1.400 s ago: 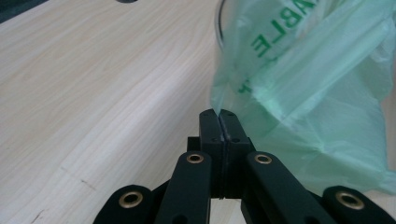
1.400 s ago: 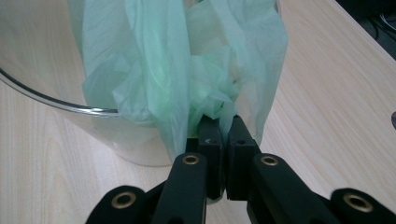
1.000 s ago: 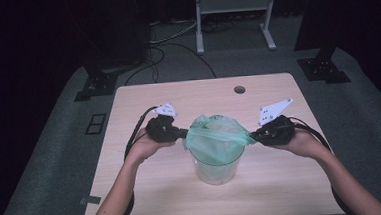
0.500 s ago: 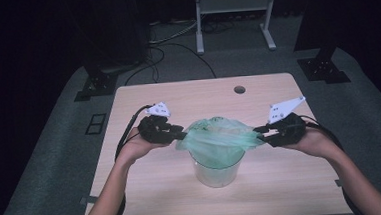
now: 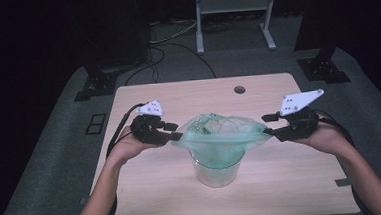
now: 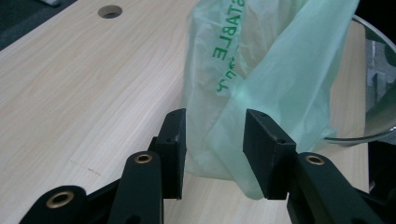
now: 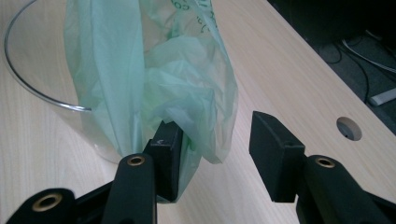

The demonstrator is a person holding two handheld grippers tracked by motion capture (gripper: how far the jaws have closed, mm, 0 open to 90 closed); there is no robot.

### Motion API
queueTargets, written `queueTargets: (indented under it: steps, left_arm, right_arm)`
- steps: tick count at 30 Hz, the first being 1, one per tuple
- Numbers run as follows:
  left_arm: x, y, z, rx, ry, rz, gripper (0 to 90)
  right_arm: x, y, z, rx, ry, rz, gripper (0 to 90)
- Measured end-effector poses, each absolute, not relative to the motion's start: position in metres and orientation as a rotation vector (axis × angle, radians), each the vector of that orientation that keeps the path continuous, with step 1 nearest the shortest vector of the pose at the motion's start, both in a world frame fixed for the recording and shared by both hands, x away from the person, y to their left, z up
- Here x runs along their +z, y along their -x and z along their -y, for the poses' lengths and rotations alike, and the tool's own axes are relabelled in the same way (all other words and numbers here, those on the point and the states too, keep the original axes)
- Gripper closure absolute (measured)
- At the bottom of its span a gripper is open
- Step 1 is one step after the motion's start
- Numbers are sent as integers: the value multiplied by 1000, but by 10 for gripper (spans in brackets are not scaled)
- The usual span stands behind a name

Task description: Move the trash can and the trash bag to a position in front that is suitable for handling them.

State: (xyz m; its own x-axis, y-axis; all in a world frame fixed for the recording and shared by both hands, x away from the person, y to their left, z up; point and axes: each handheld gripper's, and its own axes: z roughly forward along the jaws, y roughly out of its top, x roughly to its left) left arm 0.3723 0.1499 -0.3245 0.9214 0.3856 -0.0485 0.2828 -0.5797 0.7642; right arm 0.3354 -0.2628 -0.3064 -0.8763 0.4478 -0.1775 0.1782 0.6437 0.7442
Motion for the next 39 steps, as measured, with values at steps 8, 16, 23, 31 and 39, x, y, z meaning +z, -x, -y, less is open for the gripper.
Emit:
queueTargets:
  steps: [8,16,23,31,39]
  left_arm:
    - [-323,-371,-147,124,-2218,-447,568]
    - [-319,-366,-149,96,-2221,-403,543]
    - [-317,-362,-147,74,-2226,-358,524]
    - [-313,-358,-148,73,-2230,-323,512]
    - [-305,-353,-149,71,-2231,-308,490]
  right_arm:
    - [-303,-338,254,1134,-524,-2531,553]
    - [-298,-336,255,1176,-509,-2563,551]
    - [-293,-330,253,1203,-454,-2593,550]
    - [-287,-322,249,1217,-382,-2624,546]
    - [-278,-314,247,1221,-343,-2624,533]
